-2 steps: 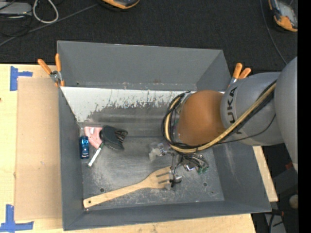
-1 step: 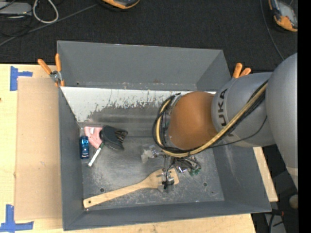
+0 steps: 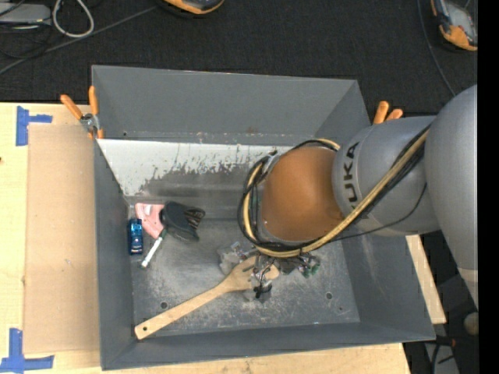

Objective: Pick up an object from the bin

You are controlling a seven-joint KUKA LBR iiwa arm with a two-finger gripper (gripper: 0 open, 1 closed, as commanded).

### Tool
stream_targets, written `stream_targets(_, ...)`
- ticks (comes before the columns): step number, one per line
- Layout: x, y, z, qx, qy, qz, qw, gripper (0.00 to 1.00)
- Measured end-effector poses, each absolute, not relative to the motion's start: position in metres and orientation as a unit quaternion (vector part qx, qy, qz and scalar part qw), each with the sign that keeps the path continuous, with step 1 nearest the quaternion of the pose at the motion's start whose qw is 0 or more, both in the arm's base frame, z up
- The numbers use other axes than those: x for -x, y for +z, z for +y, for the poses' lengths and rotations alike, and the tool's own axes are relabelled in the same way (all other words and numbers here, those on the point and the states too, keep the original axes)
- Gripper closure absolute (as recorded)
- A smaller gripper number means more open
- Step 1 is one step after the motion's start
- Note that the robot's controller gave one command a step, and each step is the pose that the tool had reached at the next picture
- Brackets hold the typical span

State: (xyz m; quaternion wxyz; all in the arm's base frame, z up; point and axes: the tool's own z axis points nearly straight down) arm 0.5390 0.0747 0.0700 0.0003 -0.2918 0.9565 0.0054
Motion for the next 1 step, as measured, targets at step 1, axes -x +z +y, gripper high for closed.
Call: stream_targets(1,-0.5392,0.07,0.0745,0.291,0.005,0.957,0.001,1.0)
